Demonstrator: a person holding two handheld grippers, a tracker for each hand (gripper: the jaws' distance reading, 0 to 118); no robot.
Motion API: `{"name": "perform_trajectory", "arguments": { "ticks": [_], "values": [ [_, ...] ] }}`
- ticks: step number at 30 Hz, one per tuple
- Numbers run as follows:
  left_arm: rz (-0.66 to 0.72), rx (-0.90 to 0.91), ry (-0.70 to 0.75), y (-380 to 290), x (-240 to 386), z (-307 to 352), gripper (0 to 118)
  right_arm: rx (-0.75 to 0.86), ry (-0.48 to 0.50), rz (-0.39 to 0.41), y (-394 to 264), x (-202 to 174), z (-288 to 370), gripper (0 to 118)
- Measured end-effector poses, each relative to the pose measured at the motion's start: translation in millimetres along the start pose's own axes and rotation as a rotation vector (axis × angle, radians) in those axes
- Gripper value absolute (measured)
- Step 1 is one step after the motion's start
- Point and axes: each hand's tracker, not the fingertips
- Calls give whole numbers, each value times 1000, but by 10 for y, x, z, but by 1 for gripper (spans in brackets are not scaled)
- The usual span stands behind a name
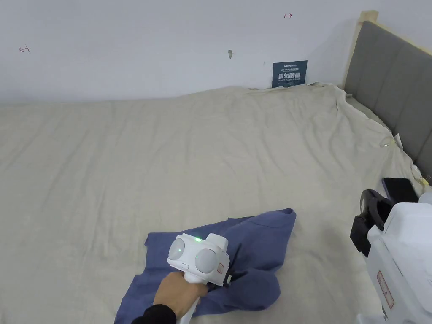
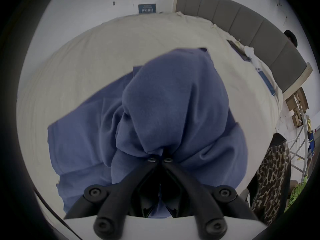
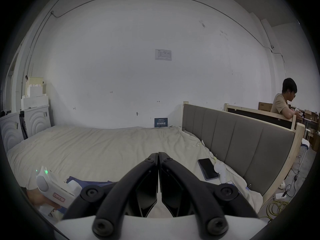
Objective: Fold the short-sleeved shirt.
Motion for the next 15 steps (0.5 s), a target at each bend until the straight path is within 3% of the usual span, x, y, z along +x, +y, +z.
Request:
{"name": "perform_trajectory", "arguments": {
  "ticks": [1,3,4,6,8,15],
  "values": [
    [0,8,5,-10,12,8,0,-3,1,0,-3,-8,5,0],
    [2,58,22,-9,33,103,18,-6,4,4,-8,-20,12,0],
    [-1,72,22,-15,31,135,32,-6,6,5,-7,-23,14,0],
    [33,112,40,-22,4,246,75,-4,10,6,11,-37,30,0],
    [73,186,38,-25,-26,473,104,3,12,6,40,-47,51,0],
    [100,567,110,-39,-136,1633,105,33,22,10,158,-98,92,0]
  ]
}}
